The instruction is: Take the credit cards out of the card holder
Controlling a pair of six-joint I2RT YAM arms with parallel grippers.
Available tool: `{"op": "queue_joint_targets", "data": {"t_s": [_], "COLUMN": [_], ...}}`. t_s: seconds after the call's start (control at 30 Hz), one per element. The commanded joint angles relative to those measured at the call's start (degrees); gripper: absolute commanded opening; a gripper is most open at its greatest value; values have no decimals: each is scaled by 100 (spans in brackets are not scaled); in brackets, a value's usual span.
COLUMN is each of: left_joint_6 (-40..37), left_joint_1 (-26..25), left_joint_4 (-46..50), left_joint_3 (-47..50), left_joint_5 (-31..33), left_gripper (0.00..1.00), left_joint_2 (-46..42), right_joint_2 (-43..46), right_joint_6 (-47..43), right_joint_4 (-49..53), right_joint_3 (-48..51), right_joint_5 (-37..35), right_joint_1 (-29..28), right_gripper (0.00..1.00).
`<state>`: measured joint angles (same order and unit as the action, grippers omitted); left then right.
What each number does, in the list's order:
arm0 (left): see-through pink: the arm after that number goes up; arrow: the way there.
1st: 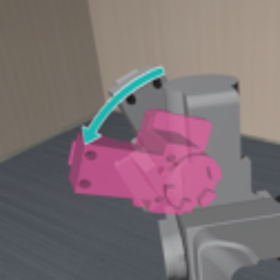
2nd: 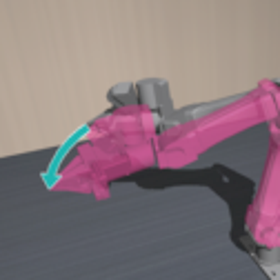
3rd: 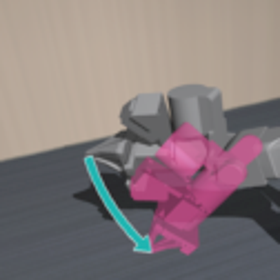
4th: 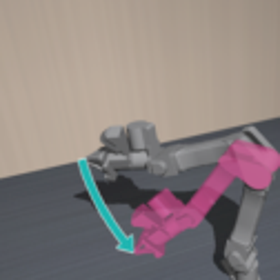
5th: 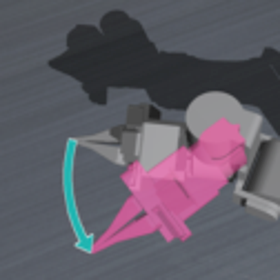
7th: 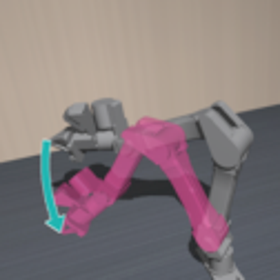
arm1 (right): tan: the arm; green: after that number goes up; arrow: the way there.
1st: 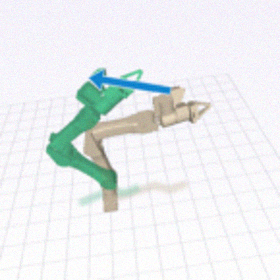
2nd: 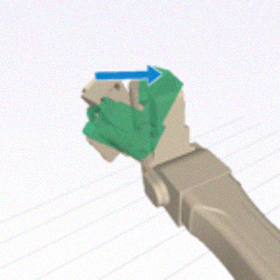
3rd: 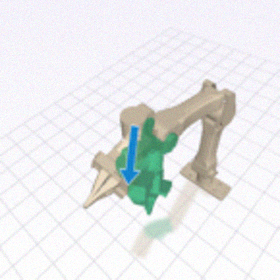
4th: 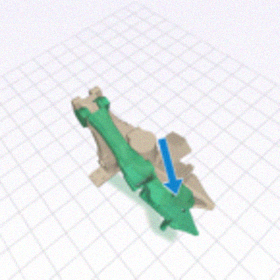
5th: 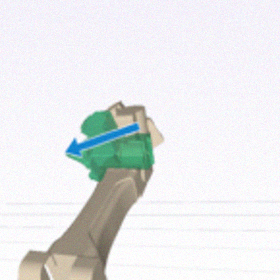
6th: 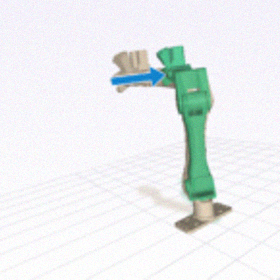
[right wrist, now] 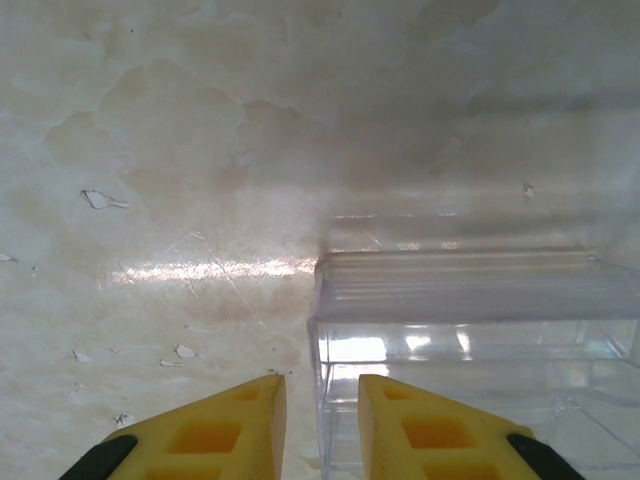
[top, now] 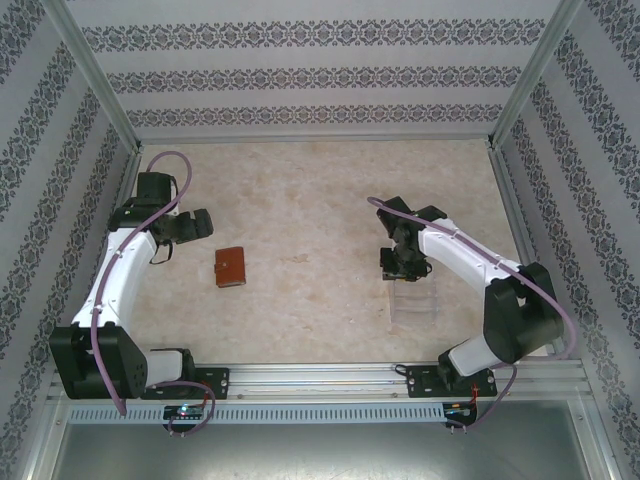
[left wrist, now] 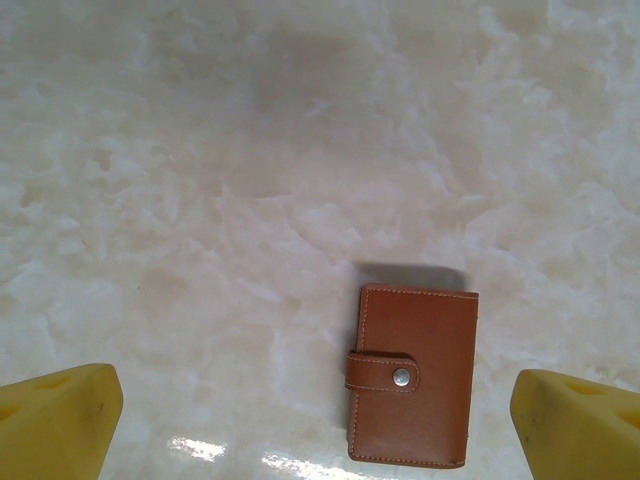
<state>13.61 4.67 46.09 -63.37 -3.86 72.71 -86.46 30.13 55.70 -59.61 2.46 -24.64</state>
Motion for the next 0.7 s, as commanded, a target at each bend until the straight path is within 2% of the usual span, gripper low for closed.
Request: {"op": "queue_joint_targets", "data": {"t_s": [0.0, 0.33, 0.67], "left_joint_6": [-140, -152, -159], "left_joint_1": [96, 115, 113], "left_joint_4": [110, 137, 136], "left_joint_3": [48, 42, 37], "left_joint_5": [66, 102, 108], "left_gripper": [100, 100, 100], "left_joint_2": [-135, -126, -134], "right_joint_2": [-106, -291, -454], "right_joint_6": [67, 54, 28], "right_joint_4": [-41, -239, -275], "right_joint_3": [-53, 1, 48], "right_joint_5": [-38, -13, -77], "right_joint_1": [-58, -77, -87], "right_gripper": [25, 21, 12]}}
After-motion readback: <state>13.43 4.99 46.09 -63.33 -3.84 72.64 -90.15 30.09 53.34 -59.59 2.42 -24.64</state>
